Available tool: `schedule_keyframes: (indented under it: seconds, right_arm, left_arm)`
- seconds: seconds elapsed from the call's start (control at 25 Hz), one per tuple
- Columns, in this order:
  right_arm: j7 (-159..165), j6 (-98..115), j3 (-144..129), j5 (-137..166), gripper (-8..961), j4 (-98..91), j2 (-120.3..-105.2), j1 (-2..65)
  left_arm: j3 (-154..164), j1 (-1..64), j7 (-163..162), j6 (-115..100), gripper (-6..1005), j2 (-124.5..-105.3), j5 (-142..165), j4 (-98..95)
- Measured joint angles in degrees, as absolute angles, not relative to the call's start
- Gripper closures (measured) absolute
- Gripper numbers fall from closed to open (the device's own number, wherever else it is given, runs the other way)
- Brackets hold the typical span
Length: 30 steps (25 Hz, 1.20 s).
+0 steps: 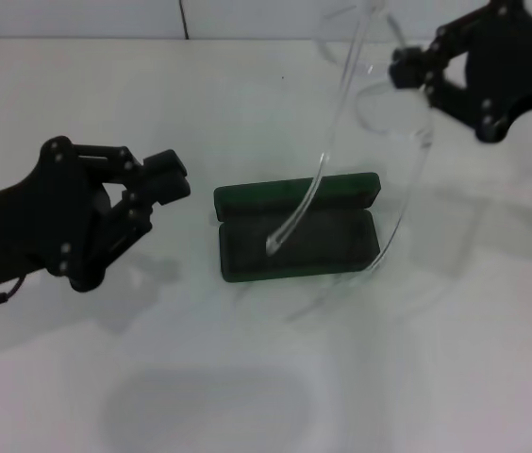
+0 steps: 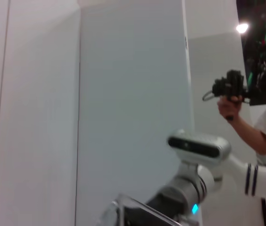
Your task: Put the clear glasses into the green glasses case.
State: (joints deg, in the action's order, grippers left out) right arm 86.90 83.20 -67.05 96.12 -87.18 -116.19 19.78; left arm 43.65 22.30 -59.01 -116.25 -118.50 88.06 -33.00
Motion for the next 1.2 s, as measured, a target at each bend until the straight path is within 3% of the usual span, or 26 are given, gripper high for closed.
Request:
schedule_keyframes:
  seconds: [0.44,1.2]
  right_arm:
    - [79.71,80.75,-75.92,88.98,900,-76.5,-116.16,19.86]
    - [70.67,79.23,-80.91,80.46,900,-62.25,-116.22,27.1]
  left_arm:
    - [48.5,22.9,-64.81,-116.49,928,-118.42,81.99,-36.23]
    - [50.27,25.55,-65.45,-114.34,941,-119.38,83.0,-35.49]
